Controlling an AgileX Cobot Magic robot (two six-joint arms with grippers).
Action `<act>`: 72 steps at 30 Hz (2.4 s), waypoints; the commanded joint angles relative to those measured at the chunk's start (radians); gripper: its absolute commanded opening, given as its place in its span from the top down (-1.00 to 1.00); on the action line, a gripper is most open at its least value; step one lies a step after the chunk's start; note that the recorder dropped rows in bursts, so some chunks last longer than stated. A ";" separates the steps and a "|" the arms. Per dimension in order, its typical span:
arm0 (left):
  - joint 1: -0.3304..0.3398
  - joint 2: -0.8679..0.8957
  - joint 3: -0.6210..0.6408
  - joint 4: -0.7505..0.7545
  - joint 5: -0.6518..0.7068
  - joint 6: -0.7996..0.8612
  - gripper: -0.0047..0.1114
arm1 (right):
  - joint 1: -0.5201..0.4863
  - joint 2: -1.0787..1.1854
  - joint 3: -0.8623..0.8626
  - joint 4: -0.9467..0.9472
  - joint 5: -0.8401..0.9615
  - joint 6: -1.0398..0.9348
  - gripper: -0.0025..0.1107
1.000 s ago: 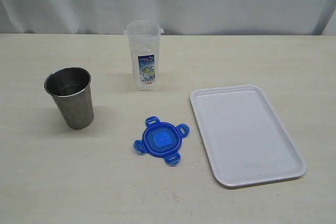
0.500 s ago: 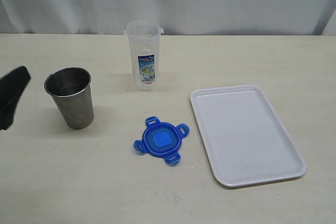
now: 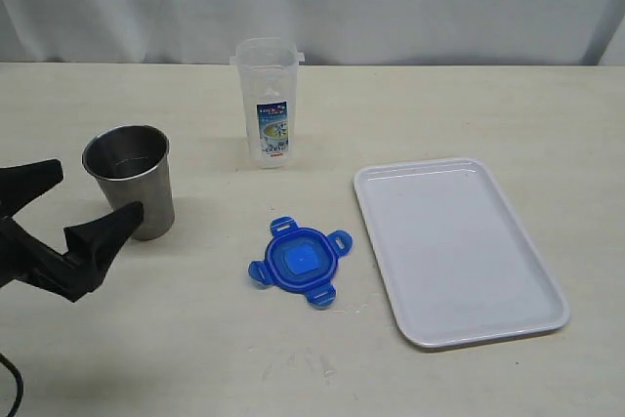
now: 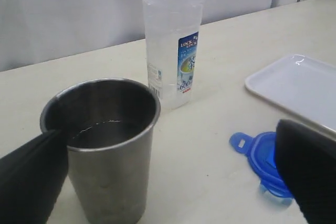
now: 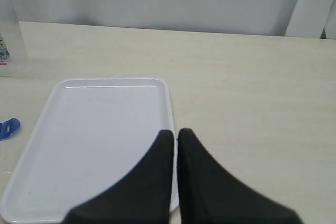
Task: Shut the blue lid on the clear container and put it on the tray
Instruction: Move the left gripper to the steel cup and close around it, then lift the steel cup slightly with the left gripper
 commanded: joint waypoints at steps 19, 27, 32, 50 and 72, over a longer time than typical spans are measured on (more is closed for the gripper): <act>0.001 0.329 -0.185 -0.003 0.002 0.085 -0.89 | -0.007 -0.004 0.003 0.002 -0.002 -0.008 0.89; 0.001 0.390 -0.239 0.002 0.036 0.043 -0.89 | -0.007 -0.004 0.003 0.002 -0.002 -0.008 0.89; 0.001 0.430 -0.273 -0.008 0.027 0.043 -0.89 | -0.007 -0.004 0.003 0.002 -0.002 -0.008 0.89; -0.001 0.548 -0.403 -0.004 -0.010 0.036 -0.89 | -0.007 -0.004 0.003 0.002 -0.002 -0.008 0.89; -0.001 0.548 -0.427 0.010 -0.037 0.039 -0.89 | -0.007 -0.004 0.003 0.002 -0.002 -0.008 0.89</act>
